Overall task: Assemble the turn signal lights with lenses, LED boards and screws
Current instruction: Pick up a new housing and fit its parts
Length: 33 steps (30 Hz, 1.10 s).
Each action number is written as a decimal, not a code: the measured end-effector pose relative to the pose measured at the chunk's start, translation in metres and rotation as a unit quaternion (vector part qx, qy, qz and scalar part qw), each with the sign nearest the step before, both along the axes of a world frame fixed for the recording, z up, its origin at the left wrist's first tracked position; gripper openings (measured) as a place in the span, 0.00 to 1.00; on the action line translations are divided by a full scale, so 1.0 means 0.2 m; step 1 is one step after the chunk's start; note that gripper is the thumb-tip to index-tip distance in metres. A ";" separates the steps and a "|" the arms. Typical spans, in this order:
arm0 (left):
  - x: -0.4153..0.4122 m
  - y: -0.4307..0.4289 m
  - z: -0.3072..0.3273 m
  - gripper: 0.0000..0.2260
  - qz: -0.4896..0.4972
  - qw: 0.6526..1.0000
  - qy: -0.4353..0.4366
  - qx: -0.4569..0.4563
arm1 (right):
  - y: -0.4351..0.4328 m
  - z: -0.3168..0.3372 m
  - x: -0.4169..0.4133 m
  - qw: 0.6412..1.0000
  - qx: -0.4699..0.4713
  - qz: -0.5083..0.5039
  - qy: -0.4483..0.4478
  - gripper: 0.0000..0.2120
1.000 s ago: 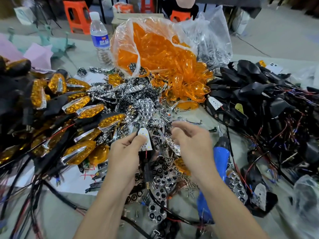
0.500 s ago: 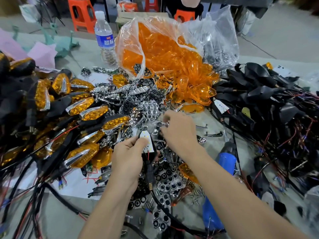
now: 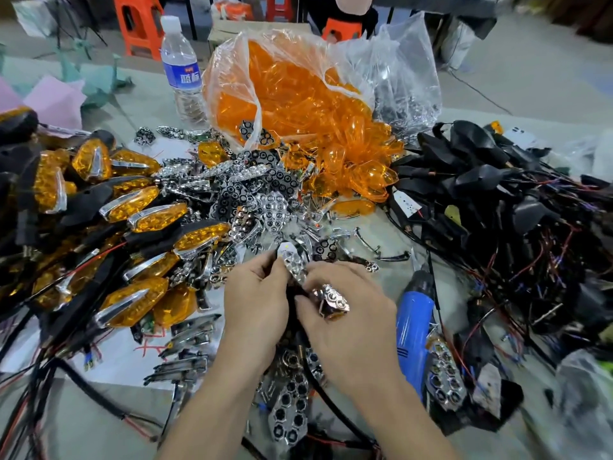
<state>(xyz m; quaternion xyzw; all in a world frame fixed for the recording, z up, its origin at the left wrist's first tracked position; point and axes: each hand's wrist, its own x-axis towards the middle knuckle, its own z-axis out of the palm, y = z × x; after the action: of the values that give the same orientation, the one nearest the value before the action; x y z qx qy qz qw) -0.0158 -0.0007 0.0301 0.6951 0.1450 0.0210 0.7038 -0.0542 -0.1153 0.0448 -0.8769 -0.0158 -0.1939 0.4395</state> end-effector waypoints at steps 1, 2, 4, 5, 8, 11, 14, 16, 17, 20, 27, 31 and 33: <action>0.00 0.00 0.00 0.19 0.001 1.000 0.002 -0.011 | -0.01 0.00 -0.01 0.998 0.057 0.019 0.023 0.06; -0.01 0.00 0.01 0.18 -0.002 1.000 -0.002 -0.023 | -0.03 0.00 -0.01 0.989 0.127 0.037 0.060 0.07; -0.03 0.00 0.02 0.13 -0.024 0.998 -0.022 -0.045 | -0.08 0.00 -0.01 0.975 0.194 0.052 0.099 0.14; -0.03 -0.01 0.03 0.11 -0.039 0.997 -0.028 -0.060 | -0.10 0.01 -0.01 0.976 0.185 0.053 0.103 0.18; -0.05 -0.03 0.03 0.09 -0.078 0.990 -0.019 -0.115 | -0.13 0.06 -0.01 0.981 0.149 0.045 0.118 0.25; -0.06 -0.04 0.04 0.08 -0.065 0.992 -0.011 -0.106 | -0.14 0.09 -0.01 0.990 0.097 0.012 0.104 0.21; -0.06 -0.05 0.03 0.09 -0.039 0.994 -0.013 -0.098 | -0.16 0.10 0.00 0.978 0.178 -0.051 0.099 0.11; -0.06 -0.05 0.04 0.08 -0.031 0.997 -0.020 -0.064 | -0.16 0.13 0.00 0.944 0.302 -0.056 0.123 0.09; -0.06 -0.05 0.04 0.07 -0.033 0.998 -0.024 -0.042 | -0.15 0.15 -0.01 0.921 0.365 -0.031 0.136 0.10; -0.06 -0.06 0.04 0.07 -0.030 0.999 -0.014 -0.020 | -0.11 0.19 -0.03 0.859 0.479 0.061 0.167 0.08; -0.04 -0.05 0.06 0.06 -0.039 0.998 0.022 -0.047 | -0.05 0.07 -0.05 0.885 0.426 -0.006 0.190 0.08; -0.04 -0.03 0.08 0.08 -0.067 0.995 0.022 -0.064 | -0.07 0.03 -0.06 0.942 0.284 -0.063 0.168 0.07; -0.04 -0.02 0.08 0.08 -0.075 0.995 0.016 -0.058 | -0.07 0.04 -0.07 0.955 0.246 -0.060 0.152 0.10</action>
<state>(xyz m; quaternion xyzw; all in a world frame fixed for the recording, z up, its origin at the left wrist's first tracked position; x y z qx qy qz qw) -0.0237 -0.0049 0.0458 0.6622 0.1046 -0.0519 0.7402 -0.0674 -0.1293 0.0525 -0.7603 0.1518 -0.0822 0.6262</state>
